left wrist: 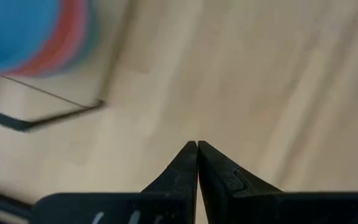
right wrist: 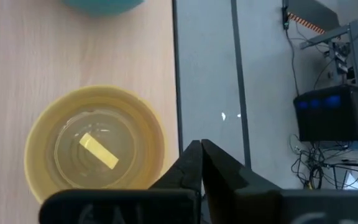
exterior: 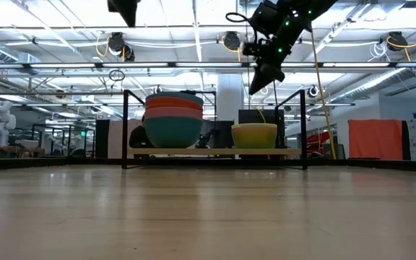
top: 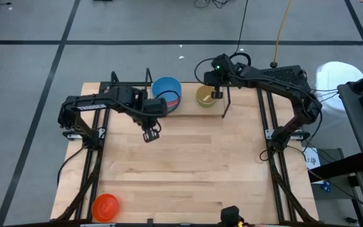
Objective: Place and stack bowls onto a shelf
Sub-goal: Stack the light orange bowl on top of the yellow bowl on the shelf
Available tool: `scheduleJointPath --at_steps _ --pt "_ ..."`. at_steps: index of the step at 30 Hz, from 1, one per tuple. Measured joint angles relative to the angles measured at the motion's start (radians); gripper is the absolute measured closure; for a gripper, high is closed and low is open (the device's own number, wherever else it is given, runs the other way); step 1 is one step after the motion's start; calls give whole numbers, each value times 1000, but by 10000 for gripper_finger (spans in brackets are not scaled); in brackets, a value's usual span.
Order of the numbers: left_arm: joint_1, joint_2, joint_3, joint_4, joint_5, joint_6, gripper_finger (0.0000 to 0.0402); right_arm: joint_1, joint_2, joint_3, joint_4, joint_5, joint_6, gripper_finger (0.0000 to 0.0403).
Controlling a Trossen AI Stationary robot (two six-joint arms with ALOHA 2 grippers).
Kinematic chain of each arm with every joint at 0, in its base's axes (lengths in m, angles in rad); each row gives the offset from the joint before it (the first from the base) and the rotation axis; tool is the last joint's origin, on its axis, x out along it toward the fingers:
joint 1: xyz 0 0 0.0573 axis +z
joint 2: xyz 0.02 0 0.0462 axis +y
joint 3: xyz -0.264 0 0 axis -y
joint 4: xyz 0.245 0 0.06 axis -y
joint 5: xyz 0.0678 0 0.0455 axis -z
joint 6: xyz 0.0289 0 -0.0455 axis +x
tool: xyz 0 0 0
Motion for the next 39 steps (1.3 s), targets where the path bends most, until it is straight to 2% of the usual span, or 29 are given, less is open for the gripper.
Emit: scheduleJointPath --at_steps 3,9,13,21,29,32,39 --pt "-37 -12 -16 -4 79 -89 382 1 -25 0 -3 -1 0 402" --pt "-169 -12 -54 6 161 -225 396 0 -93 0 -13 -1 -7 402" --pt "-265 -12 -83 4 170 -309 388 0 -144 0 -16 -2 -8 402" --pt "-400 -11 -219 3 174 -701 361 0 -260 0 -53 -4 18 403" --pt "-504 -11 -408 16 328 -1056 321 1 -369 0 -79 -6 52 403" --pt "-544 -11 -462 92 390 -1181 320 1 -404 0 -95 -6 62 403" --pt "-665 -11 -551 406 388 -1516 320 1 -465 0 -115 -6 102 403"
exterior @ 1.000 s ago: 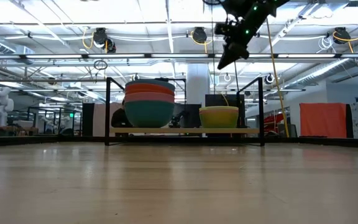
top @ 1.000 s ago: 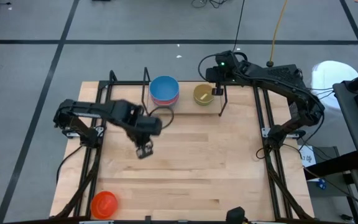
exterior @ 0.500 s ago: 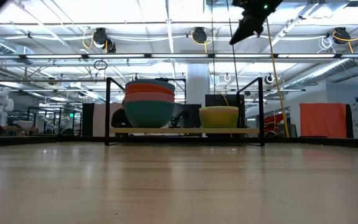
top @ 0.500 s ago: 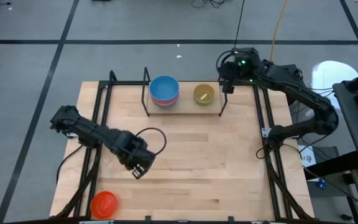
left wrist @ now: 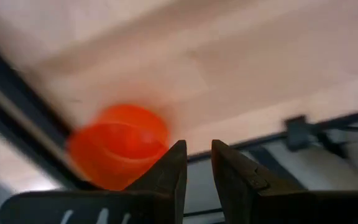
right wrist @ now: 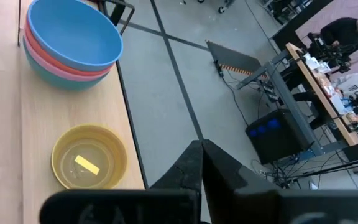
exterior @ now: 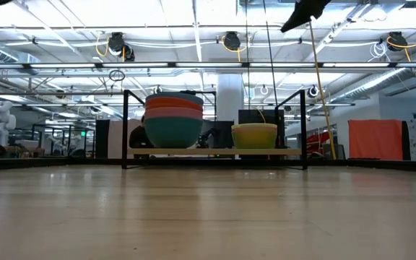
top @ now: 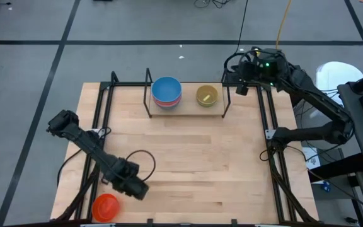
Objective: Place and stack bowls onto a shelf
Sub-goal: Stack the light orange bowl on top of the yellow bowl on the shelf
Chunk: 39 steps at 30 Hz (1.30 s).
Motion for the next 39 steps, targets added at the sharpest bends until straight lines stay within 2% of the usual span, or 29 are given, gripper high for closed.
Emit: scheduleJointPath --at_steps 3,8,16,31,39 --pt "-48 0 -36 82 -8 -98 320 0 -17 0 -6 0 6 403" --pt "-120 0 -67 94 -8 -239 320 1 -34 0 -11 0 14 403" --pt "-229 0 -100 146 -8 -607 320 1 -35 0 -54 0 32 403" --pt "-265 59 -105 181 -17 -620 321 1 -35 0 -58 0 29 403" --pt "-265 104 -105 248 -58 -607 321 1 -35 0 -58 0 25 403"
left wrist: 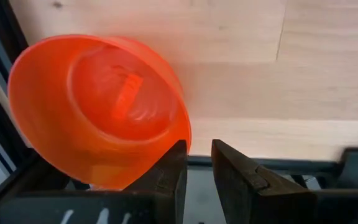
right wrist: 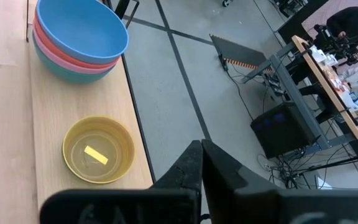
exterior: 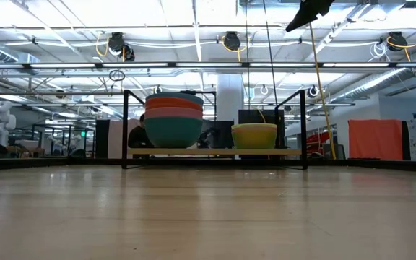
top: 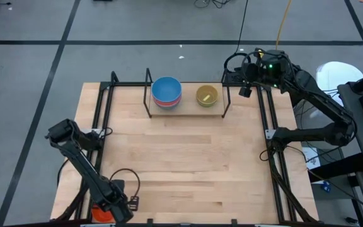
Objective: Place and stack bowls onto a shelf
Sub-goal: Stack the light orange bowl on top of the yellow bowl on the shelf
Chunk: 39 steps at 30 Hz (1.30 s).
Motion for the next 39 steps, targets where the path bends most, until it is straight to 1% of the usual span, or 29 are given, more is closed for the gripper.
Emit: scheduleJointPath --at_steps 15,22,24,27,29,33,36,39 --pt "-24 87 1 6 5 12 321 0 0 0 0 0 2 403" --pt "-36 129 1 13 1 93 322 0 0 0 0 0 2 403" --pt "-36 129 1 15 0 85 334 0 0 0 0 0 3 403" --pt "-30 130 1 16 1 86 380 0 0 0 0 0 3 403" --pt "-30 130 1 16 0 107 391 0 0 0 0 0 3 403" --pt "-10 129 1 26 5 178 395 0 0 0 0 0 3 403" --pt "32 119 1 19 4 294 396 0 0 0 0 0 2 403" --pt "89 102 1 -6 -2 442 397 0 0 0 0 0 1 403"
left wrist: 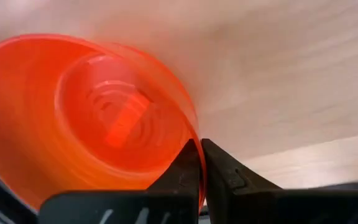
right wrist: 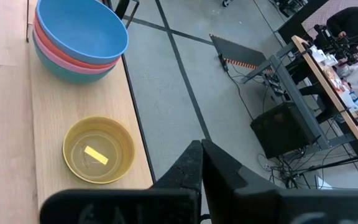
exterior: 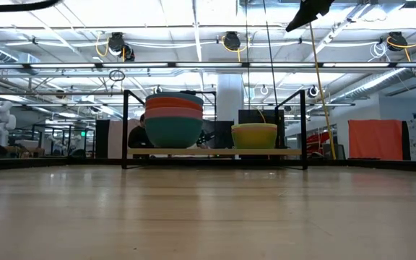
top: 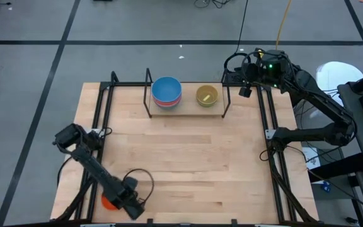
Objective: Place and stack bowls onto a shelf
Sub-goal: Stack the light orange bowl on top of the yellow bowl on the shelf
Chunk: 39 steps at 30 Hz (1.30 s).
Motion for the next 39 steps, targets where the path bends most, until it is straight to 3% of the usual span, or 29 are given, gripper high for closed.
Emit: scheduleJointPath --at_steps 14,19,25,30,39 --pt "438 -293 7 -23 -176 722 398 0 -48 0 0 4 -34 403" --pt "594 -363 87 -26 -237 977 398 0 -83 0 0 4 -38 403" --pt "750 -348 309 -71 -321 1340 398 0 -119 0 -1 4 -26 403" --pt "883 -326 459 -69 -346 1556 398 0 -135 0 -4 4 -25 403" --pt "1117 -173 685 -131 -259 1840 398 -2 -135 0 -35 4 -25 403"
